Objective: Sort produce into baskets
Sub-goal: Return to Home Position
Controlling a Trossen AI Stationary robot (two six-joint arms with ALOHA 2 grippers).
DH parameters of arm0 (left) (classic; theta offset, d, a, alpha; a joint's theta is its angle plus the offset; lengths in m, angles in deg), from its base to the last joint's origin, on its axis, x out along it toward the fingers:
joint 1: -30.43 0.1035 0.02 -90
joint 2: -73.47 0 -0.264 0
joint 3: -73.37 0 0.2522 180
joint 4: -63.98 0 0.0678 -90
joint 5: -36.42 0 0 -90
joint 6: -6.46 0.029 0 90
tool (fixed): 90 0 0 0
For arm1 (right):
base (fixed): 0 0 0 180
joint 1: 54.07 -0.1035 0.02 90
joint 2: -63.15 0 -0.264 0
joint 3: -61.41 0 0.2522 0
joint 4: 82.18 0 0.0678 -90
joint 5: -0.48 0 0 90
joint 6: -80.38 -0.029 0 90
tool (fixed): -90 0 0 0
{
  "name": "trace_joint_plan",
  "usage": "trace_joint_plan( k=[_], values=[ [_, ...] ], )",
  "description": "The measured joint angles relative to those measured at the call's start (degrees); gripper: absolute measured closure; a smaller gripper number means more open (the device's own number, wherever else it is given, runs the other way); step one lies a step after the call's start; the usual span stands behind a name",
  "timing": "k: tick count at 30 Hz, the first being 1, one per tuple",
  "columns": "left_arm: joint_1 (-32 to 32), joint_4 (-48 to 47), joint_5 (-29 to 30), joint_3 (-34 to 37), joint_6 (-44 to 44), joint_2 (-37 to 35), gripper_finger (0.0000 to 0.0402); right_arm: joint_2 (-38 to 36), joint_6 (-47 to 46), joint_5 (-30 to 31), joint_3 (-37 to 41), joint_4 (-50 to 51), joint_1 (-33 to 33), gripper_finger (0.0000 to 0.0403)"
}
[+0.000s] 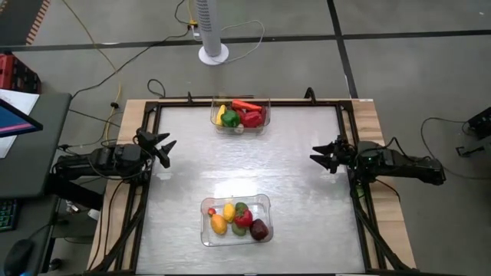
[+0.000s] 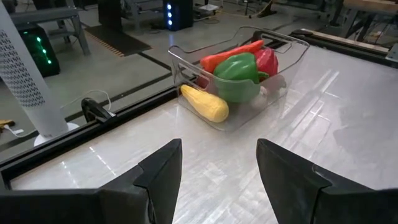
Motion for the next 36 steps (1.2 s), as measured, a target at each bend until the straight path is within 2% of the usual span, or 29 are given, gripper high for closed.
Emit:
trace_joint_plan(
  k=[36],
  values=[
    [0.0, 0.0, 0.0, 0.0, 0.0, 0.0, 0.0208, 0.0, 0.0, 0.0, 0.0, 0.0, 0.0, 0.0024]
  ],
)
